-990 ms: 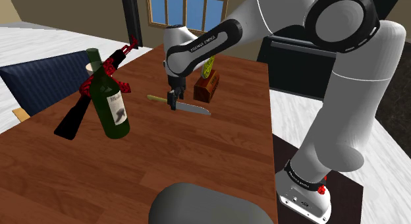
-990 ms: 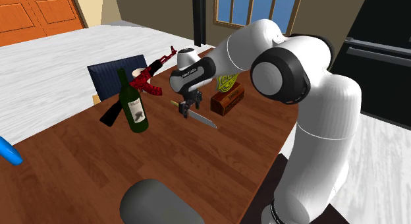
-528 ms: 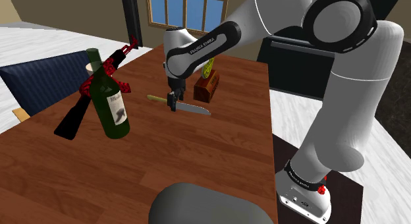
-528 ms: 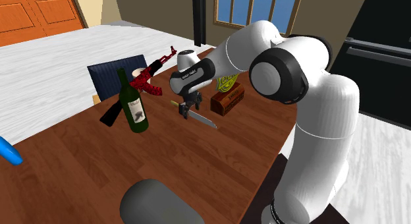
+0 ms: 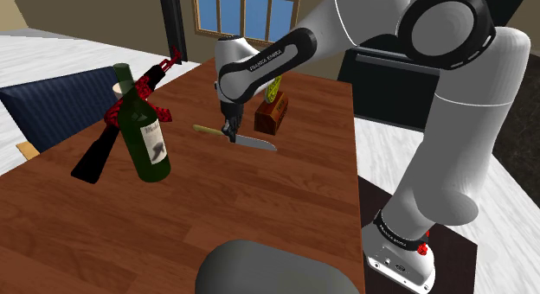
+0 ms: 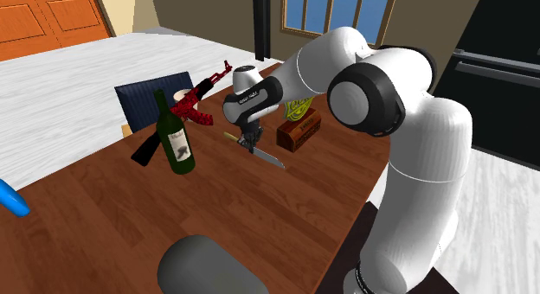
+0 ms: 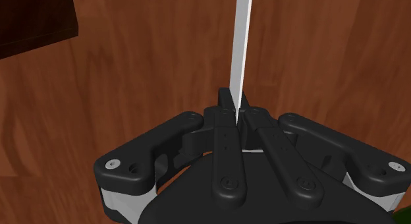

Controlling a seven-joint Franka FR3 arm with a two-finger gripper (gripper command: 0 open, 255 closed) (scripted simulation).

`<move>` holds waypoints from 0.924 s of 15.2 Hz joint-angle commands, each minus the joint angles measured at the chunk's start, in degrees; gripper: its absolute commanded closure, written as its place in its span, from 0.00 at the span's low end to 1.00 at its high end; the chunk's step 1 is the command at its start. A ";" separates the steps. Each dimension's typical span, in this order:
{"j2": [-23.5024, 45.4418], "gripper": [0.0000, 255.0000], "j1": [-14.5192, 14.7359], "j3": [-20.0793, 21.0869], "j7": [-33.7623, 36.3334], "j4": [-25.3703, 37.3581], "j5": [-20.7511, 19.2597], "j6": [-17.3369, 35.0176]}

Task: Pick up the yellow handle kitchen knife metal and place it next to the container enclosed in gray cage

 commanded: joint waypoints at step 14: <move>-4.04 1.00 -0.03 0.05 -0.17 3.50 0.20 -7.53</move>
